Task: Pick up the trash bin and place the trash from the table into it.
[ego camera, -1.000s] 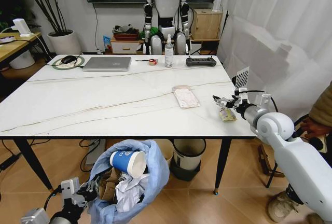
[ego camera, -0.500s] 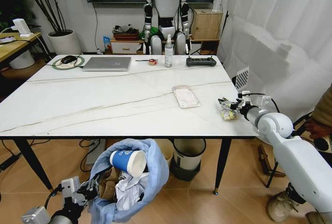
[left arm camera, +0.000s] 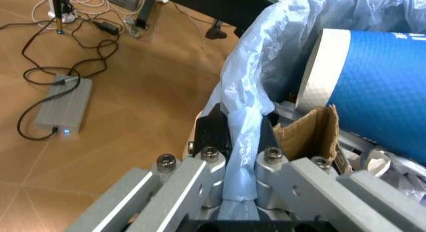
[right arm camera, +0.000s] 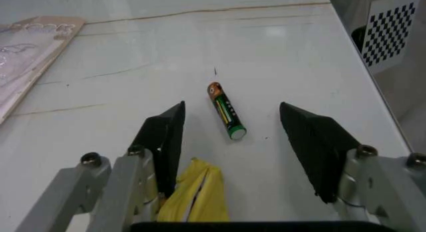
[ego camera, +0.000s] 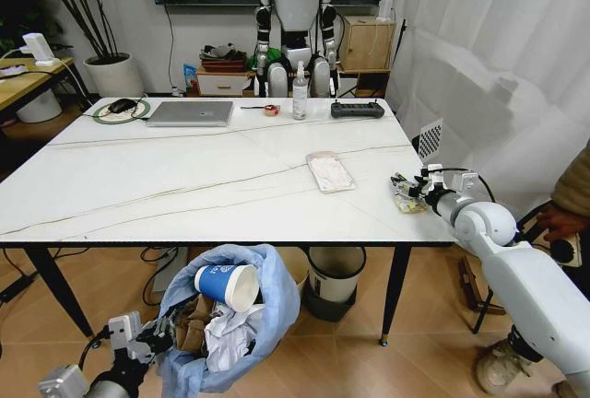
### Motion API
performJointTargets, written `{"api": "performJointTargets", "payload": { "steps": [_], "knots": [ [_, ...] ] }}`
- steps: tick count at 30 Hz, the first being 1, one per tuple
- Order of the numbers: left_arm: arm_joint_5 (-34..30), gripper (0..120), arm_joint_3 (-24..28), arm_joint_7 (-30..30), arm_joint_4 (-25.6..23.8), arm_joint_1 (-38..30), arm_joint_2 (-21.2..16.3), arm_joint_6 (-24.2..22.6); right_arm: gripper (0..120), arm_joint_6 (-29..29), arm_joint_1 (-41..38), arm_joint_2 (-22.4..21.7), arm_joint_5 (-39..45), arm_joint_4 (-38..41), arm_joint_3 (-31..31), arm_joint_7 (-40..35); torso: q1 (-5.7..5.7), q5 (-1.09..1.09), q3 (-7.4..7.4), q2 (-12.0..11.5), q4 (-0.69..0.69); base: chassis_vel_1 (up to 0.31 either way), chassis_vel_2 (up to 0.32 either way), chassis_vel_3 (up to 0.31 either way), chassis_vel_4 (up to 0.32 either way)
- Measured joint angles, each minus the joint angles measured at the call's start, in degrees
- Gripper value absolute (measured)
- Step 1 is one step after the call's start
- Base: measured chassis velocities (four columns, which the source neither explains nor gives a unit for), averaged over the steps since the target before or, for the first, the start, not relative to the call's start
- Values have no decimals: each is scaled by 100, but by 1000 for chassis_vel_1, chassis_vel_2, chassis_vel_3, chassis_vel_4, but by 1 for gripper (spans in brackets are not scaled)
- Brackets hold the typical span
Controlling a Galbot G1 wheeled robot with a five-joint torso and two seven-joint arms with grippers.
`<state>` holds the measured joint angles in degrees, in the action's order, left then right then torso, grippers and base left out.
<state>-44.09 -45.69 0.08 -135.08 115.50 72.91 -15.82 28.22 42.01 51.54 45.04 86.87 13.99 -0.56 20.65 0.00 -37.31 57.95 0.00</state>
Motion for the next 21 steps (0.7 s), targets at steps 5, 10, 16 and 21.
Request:
{"api": "performJointTargets", "payload": {
  "steps": [5,10,16,21],
  "knots": [
    [-11,1,1,-4,2,-18,-13,0,38,15,31,-17,-4,79,0,-15,0,0,0,0,0,0,0,0,0],
    [-57,1,-5,-15,3,-36,-52,0,19,40,82,-29,-46,185,-11,-43,0,0,0,0,0,0,0,0,0],
    [-94,1,-16,-23,3,-47,-84,0,17,49,70,-41,-115,197,-61,-53,0,0,0,0,0,0,0,0,0],
    [-123,1,-25,-32,4,-61,-111,0,17,49,71,-44,-151,205,-75,-59,0,0,0,0,0,0,0,0,0]
  ]
}}
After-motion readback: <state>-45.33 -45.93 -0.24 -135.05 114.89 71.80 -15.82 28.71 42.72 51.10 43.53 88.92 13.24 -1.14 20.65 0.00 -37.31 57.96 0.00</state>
